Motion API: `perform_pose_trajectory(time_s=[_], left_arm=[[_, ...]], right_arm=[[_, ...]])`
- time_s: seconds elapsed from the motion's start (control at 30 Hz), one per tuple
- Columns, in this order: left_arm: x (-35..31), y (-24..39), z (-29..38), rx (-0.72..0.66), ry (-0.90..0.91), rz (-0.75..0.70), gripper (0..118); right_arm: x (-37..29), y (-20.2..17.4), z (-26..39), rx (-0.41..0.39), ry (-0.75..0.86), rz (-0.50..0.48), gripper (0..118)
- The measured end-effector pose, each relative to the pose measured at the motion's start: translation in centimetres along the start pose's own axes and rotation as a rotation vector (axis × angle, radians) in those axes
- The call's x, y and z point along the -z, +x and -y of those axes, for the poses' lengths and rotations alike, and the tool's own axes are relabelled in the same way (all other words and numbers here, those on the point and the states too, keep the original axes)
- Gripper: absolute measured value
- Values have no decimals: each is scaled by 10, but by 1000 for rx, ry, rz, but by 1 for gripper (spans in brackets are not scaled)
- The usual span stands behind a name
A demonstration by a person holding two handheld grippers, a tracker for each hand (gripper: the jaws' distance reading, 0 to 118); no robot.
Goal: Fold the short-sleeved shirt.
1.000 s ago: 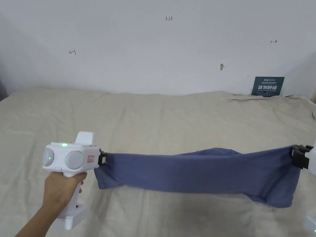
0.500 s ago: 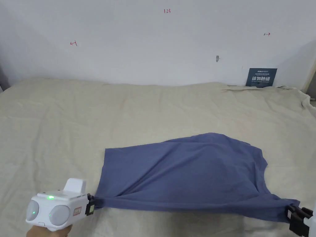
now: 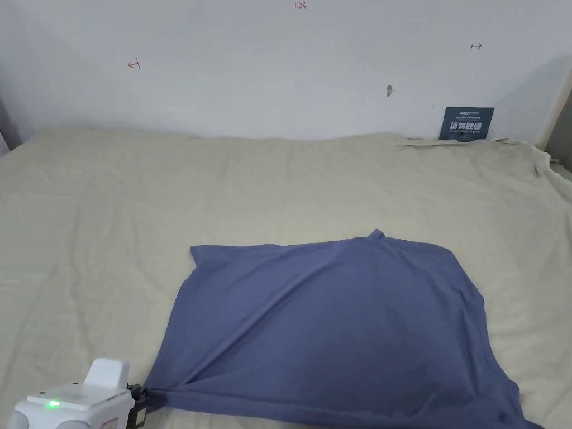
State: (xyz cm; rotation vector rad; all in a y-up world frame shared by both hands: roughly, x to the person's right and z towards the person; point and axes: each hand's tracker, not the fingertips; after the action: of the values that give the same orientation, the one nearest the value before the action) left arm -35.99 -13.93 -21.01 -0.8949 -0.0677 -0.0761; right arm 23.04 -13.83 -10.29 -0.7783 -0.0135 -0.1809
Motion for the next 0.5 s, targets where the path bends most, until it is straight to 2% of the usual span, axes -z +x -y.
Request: perform_pose_trajectory(time_s=[0.17, 0.33, 0.5], left_arm=[[-2, -2, 16, -2, -14, -6, 6], [19, 6, 22, -24, -55, -25, 6], [27, 11, 25, -76, -79, -52, 10]], right_arm=[[4, 9, 13, 16, -27, 2, 2], [26, -2, 8, 22, -62, 46, 2], [57, -6, 8, 51, -183, 108, 2]])
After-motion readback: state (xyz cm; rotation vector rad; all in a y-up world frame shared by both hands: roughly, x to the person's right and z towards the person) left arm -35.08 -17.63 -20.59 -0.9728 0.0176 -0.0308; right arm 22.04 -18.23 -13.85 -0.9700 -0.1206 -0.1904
